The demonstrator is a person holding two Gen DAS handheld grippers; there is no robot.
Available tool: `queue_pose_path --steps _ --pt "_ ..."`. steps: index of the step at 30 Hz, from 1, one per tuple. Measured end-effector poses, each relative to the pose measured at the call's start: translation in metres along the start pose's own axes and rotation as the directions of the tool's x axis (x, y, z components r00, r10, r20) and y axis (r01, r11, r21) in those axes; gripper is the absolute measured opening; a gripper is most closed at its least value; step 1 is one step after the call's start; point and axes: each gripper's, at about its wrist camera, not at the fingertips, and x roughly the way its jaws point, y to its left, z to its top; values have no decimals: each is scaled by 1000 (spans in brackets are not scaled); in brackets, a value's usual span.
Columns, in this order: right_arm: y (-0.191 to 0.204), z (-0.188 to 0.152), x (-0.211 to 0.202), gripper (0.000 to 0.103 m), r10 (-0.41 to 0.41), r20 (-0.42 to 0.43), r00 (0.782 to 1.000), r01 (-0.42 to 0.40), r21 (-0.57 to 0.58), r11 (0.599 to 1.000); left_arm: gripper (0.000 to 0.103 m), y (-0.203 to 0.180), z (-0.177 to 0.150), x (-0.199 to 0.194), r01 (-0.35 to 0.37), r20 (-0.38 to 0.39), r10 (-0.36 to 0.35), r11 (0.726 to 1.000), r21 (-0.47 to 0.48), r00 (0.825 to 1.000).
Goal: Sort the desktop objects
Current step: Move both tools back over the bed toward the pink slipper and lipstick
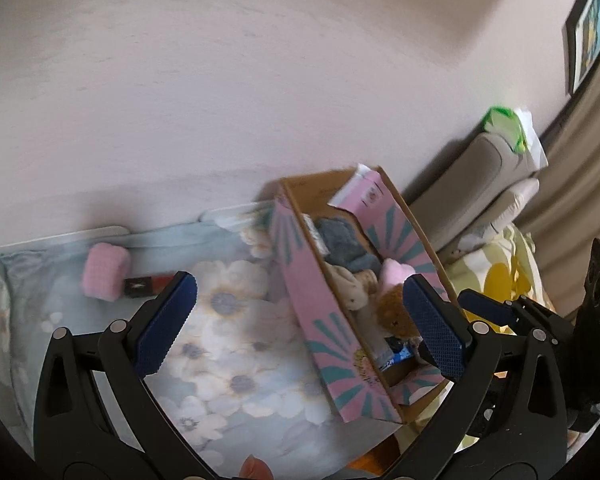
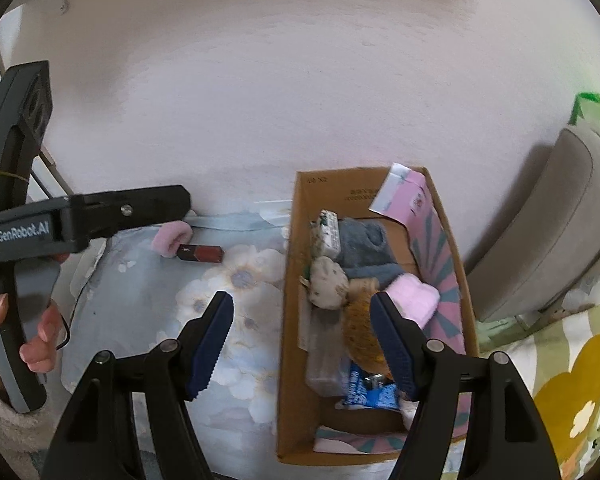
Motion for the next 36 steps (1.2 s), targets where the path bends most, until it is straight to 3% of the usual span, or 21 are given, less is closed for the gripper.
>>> queue_pose_path --steps 7,12,19,21,22,23,26,28,31,36 --pt "34 10 1 75 -2 21 1000 3 -54 999 102 38 1 -45 -58 98 60 998 -28 993" --pt "61 15 4 79 18 45 999 -13 -94 996 102 83 4 -77 -88 151 102 991 -97 983" --pt "99 12 30 82 65 21 998 -61 -147 987 102 134 -5 -92 -147 141 168 978 -150 976" --pt "107 10 39 86 83 17 996 -80 -135 988 102 143 -7 -85 -157 119 176 976 -151 977" --pt "112 9 48 99 104 9 995 -102 -113 988 102 147 -9 -82 -159 107 176 976 -151 978" --pt "116 9 55 103 119 5 993 -118 -96 988 102 151 -11 -76 -162 92 177 975 -150 980" --pt "125 5 73 103 152 61 986 -149 -57 987 102 164 -16 -55 -161 53 169 978 -136 984" --pt "133 4 91 103 124 82 989 -120 -56 991 101 173 -20 -34 -159 21 163 980 -122 986" --pt "146 3 132 103 -6 97 995 12 -65 998 97 189 -24 10 -134 -25 132 987 -93 991" --pt "150 3 190 103 -55 48 997 57 -49 997 87 206 -30 67 -105 -77 101 993 -48 992"
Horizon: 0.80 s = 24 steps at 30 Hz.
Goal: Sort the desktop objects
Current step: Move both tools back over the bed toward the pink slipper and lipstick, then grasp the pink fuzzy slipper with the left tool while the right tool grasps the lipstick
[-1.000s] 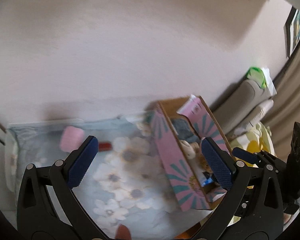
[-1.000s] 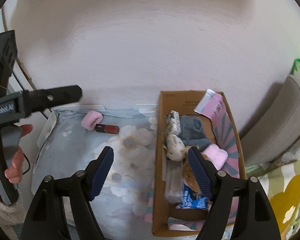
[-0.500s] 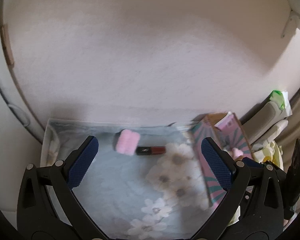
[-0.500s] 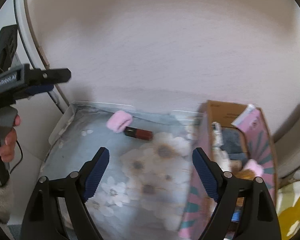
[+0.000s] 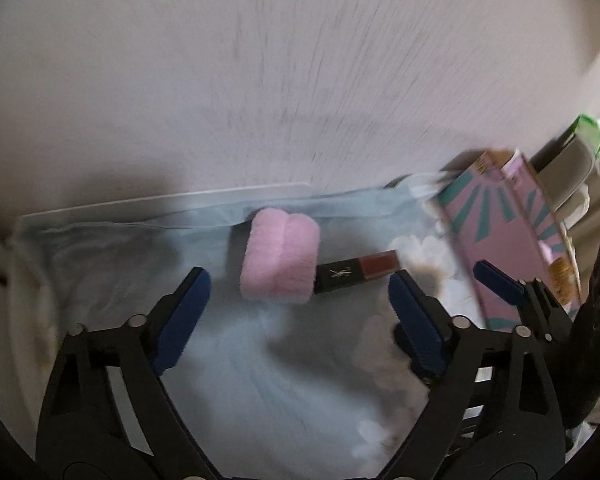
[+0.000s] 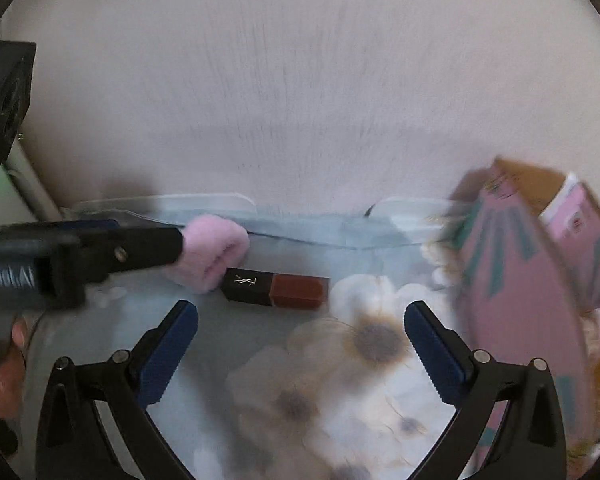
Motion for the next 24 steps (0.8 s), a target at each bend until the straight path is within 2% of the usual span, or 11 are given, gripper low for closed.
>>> queue_pose_path --steps 8,10,12,15,17,19,20,22,24 --pt "12 10 41 102 -39 -39 999 38 -24 999 83 19 6 40 79 -37 -80 996 -49 996" --pt "12 13 48 102 -37 -55 998 36 -21 999 77 22 7 49 70 -62 -73 996 -54 995" --pt "11 15 52 102 -26 -57 998 26 -5 1000 75 26 8 55 77 -73 -82 995 -67 994" --pt "8 17 59 103 -38 -77 996 39 20 999 66 26 9 61 75 -75 -80 995 -61 994" --pt "6 18 64 103 -48 -90 995 51 25 998 56 26 10 63 73 -73 -77 996 -48 994" --pt "5 18 68 102 -61 -93 994 63 17 998 51 27 11 67 91 -78 -94 995 -47 992" --pt "4 17 68 101 -59 -89 994 61 21 998 45 26 11 67 94 -76 -97 995 -43 992" --pt "2 17 68 89 -34 -86 996 37 33 999 44 24 11 67 87 -73 -89 996 -30 993" --pt "2 16 66 82 -35 -76 996 38 28 999 43 23 11 66 87 -66 -88 996 -24 994"
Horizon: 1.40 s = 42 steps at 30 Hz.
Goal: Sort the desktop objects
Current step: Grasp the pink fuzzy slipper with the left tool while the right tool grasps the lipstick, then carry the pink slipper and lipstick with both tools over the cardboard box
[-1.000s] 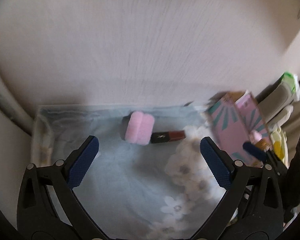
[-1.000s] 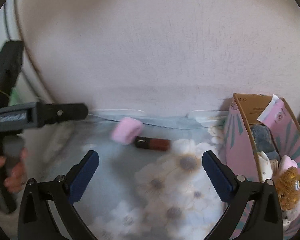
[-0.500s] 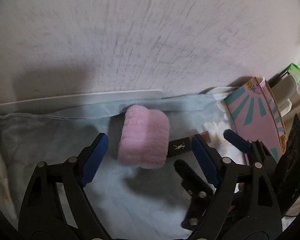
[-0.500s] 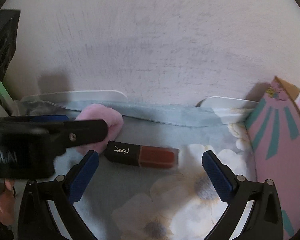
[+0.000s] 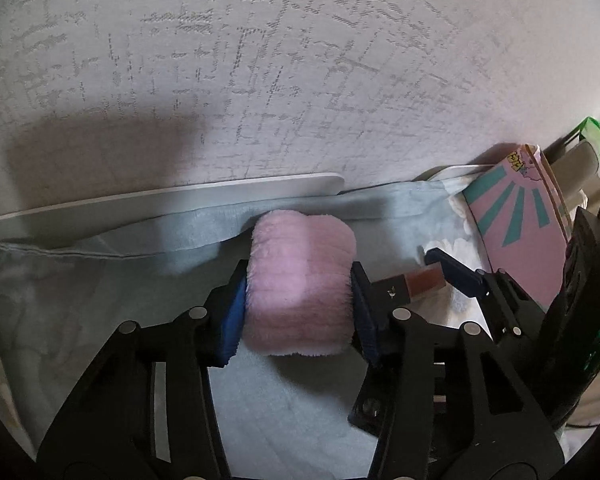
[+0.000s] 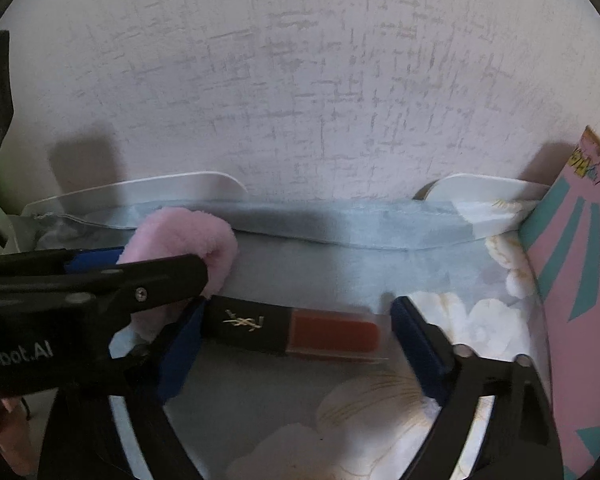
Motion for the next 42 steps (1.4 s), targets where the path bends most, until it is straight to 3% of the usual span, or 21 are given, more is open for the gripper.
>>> queue_pose_path --steps 9,19,24,30,31,32,42 --pt "-13 -3 -16 82 13 4 1000 -13 11 1000 41 -3 2 -27 12 30 -11 1000 -16 999" --pt "-34 0 -84 82 50 -15 999 -50 40 998 41 -31 5 -90 48 59 -44 997 -59 997" --pt "-40 5 -137 82 74 -1 997 -74 36 997 41 -67 4 -127 71 62 -69 997 -30 996" --pt "-73 17 -193 82 139 2 990 -139 42 989 41 -116 11 -157 108 93 -107 994 -5 990" --pt "-80 20 -199 82 137 6 991 -137 42 990 41 -124 13 -159 116 100 -115 993 1 988" --pt "-63 15 -199 82 134 11 991 -135 38 990 41 -133 16 -161 119 107 -119 993 11 987" --pt "-138 26 -247 82 55 44 998 -56 24 998 41 -229 42 -160 114 143 -133 985 132 981"
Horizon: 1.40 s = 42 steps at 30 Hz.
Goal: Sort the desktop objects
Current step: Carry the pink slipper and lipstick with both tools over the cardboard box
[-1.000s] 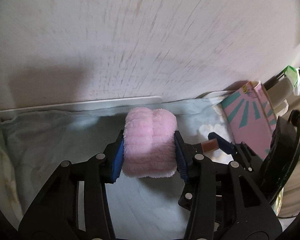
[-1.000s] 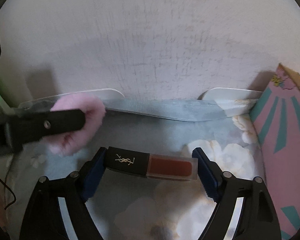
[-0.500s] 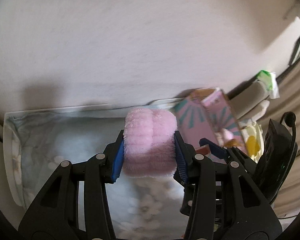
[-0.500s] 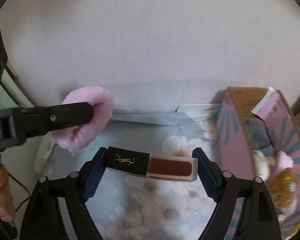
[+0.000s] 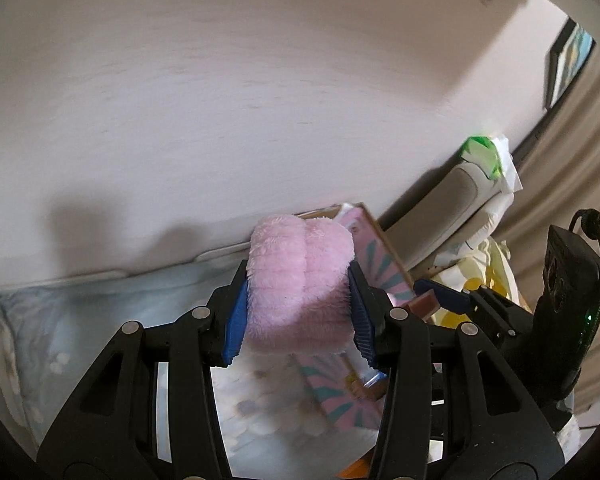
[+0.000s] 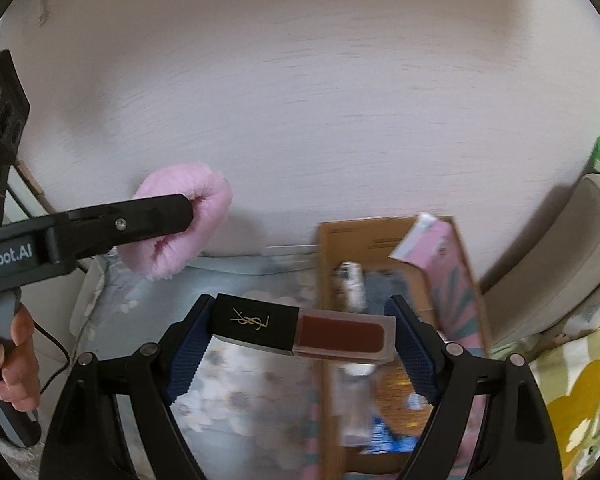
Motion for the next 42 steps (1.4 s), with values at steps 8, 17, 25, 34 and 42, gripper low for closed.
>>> queue_pose_path --steps 8,17,25,34,42 --pt "-50 -2 -2 82 -10 -18 1000 10 21 1000 41 -49 9 42 -2 -28 4 999 53 1000" --pt "-99 -11 41 82 -3 -77 997 5 27 1000 41 -76 10 116 -29 -81 34 998 64 996" --pt "-110 -15 59 82 35 -110 993 -33 18 999 41 -78 3 167 -59 -132 67 996 62 989" --pt "-111 -14 74 82 67 -117 991 -68 -6 998 41 -81 4 190 -84 -155 99 992 99 983" --pt "-110 -16 79 86 87 -114 990 -87 4 996 74 -81 8 199 -119 -191 131 990 73 973"
